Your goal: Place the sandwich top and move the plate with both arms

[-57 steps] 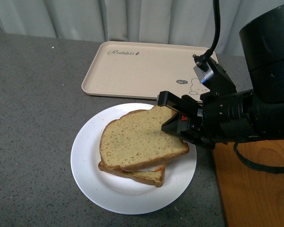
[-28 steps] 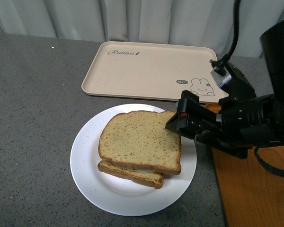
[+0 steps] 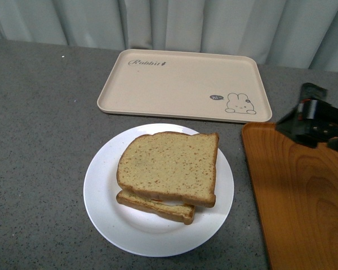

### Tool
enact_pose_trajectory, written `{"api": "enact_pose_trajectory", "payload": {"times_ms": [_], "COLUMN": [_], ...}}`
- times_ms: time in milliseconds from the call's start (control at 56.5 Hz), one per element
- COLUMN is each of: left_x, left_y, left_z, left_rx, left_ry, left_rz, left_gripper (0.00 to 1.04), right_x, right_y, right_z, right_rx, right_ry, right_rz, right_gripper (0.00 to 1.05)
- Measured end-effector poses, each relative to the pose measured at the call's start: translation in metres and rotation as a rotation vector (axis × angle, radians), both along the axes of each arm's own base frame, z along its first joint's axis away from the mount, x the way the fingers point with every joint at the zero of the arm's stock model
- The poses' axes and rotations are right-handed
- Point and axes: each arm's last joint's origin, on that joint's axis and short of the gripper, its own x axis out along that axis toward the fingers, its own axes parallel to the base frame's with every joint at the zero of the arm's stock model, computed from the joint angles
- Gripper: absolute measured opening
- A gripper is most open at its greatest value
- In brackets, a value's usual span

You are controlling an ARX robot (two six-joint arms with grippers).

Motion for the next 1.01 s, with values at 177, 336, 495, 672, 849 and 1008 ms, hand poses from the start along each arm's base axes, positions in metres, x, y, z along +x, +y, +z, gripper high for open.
{"api": "enact_pose_trajectory", "payload": {"times_ms": [177, 336, 495, 672, 849, 1008], "left_x": [0.000, 0.000, 0.000, 0.000, 0.000, 0.000], "left_y": [0.000, 0.000, 0.000, 0.000, 0.000, 0.000], "left_z": [0.000, 0.000, 0.000, 0.000, 0.000, 0.000], "left_rx": [0.000, 0.000, 0.000, 0.000, 0.000, 0.000], "left_ry": [0.000, -0.003, -0.001, -0.001, -0.001, -0.001], "left_rz": [0.000, 0.000, 0.000, 0.000, 0.000, 0.000], "left_gripper": [0.98, 0.98, 0.98, 0.98, 0.98, 0.98], "right_x": [-0.024, -0.049, -0.064, -0.083, -0.097, -0.108], "right_y": [-0.020, -0.027, -0.036, -0.037, -0.037, -0.037], "right_z": [0.009, -0.006, 0.029, 0.027, 0.037, 0.043], "right_rx": [-0.094, -0.253, -0.273, -0.284, -0.289, -0.288], "right_ry": [-0.097, -0.513, -0.819, -0.791, -0.786, -0.807], "right_rz": [-0.047, -0.082, -0.116, -0.104, -0.101, -0.104], "right_gripper": [0.96, 0.71, 0.44, 0.16, 0.01, 0.01]}}
